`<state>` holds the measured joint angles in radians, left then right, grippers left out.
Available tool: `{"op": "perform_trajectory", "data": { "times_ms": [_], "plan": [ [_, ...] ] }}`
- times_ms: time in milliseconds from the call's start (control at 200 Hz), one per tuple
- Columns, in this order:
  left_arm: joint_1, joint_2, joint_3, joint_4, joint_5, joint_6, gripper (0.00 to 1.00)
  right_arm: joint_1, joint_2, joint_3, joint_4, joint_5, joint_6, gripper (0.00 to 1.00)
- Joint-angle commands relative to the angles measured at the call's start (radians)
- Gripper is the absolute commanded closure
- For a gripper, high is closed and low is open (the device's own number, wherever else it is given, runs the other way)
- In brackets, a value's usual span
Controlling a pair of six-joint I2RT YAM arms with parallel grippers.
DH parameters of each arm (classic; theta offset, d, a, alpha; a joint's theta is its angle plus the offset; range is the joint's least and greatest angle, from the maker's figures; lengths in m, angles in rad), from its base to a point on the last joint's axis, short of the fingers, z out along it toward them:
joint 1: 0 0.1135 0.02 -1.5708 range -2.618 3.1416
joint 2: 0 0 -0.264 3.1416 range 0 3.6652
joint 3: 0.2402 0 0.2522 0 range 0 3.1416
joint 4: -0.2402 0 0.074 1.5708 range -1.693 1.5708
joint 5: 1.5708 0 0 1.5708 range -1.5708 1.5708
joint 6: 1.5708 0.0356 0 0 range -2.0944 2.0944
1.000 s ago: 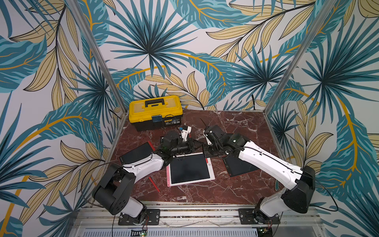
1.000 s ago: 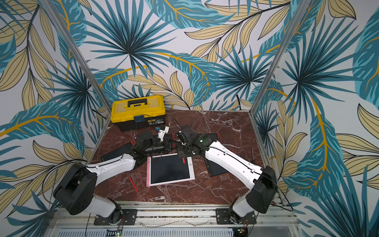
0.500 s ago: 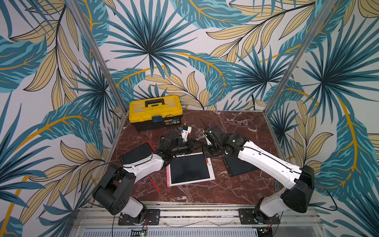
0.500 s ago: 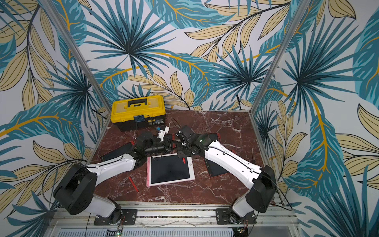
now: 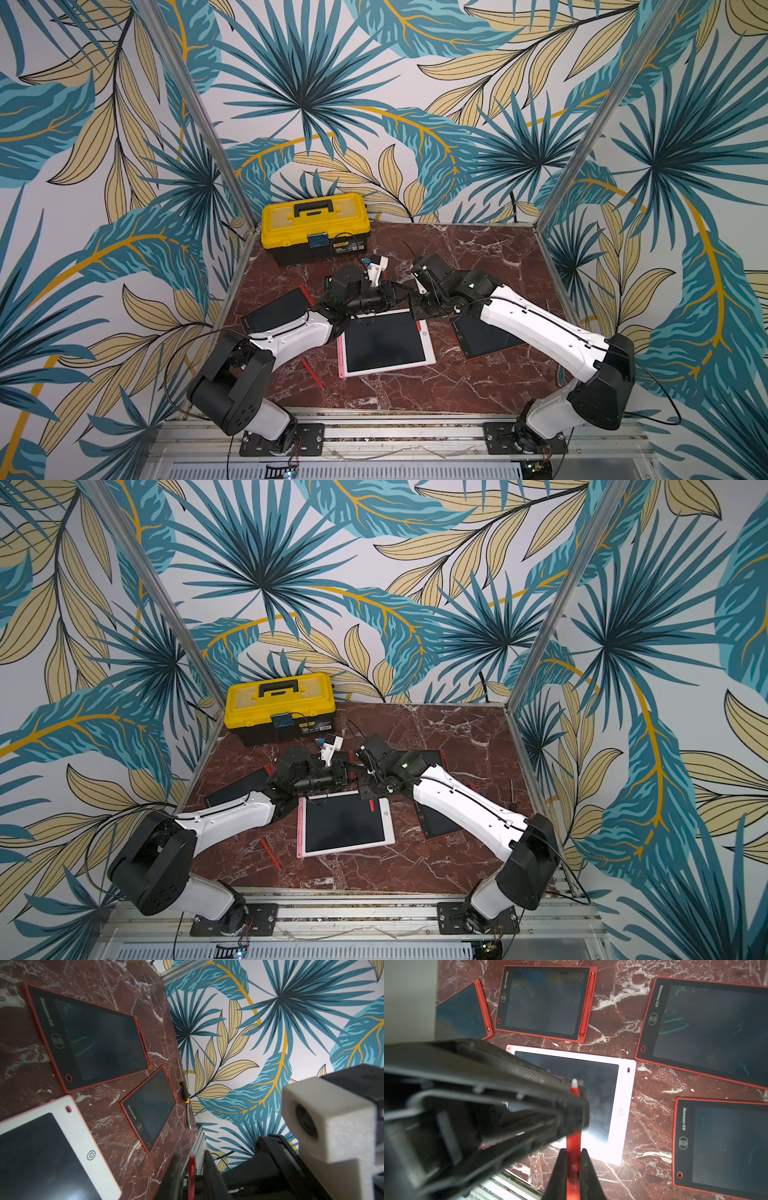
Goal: Place the stylus back onto the writing tablet
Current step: Pick up the stylus from the center of the board, then place the stylus on the writing tablet.
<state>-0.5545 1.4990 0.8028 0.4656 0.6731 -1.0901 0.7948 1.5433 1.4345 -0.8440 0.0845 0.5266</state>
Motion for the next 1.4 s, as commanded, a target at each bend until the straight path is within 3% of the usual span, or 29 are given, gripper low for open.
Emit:
{"op": "perform_trajectory", "data": {
  "times_ms": [0,195,370,511,641,741,1001,1397],
  "plan": [
    [-0.002,0.009,0.017,-0.002,0.01,-0.008,0.44,0.003,0.003,0.001,-0.031,0.05,-0.025,0.92],
    [0.015,-0.012,0.032,-0.068,0.005,0.017,0.0,-0.027,-0.018,-0.022,-0.033,0.047,-0.07,0.93],
    [0.048,-0.055,0.024,-0.11,0.023,0.089,0.01,-0.11,-0.053,-0.061,-0.035,0.008,-0.145,0.94],
    [0.04,-0.11,0.007,-0.175,0.049,0.269,0.0,-0.233,-0.065,-0.102,-0.026,-0.048,-0.25,0.93],
    [0.013,-0.178,-0.001,-0.309,0.002,0.462,0.0,-0.347,-0.042,-0.097,-0.033,-0.077,-0.332,0.93],
    [-0.006,-0.214,0.0,-0.393,-0.025,0.543,0.0,-0.423,-0.013,-0.072,-0.041,-0.088,-0.384,0.93],
    [-0.07,-0.253,0.007,-0.481,-0.098,0.652,0.0,-0.548,0.138,0.056,-0.093,-0.066,-0.502,0.93],
    [-0.105,-0.283,0.017,-0.502,-0.13,0.659,0.0,-0.686,0.341,0.16,-0.073,-0.045,-0.592,0.93]
  ]
}}
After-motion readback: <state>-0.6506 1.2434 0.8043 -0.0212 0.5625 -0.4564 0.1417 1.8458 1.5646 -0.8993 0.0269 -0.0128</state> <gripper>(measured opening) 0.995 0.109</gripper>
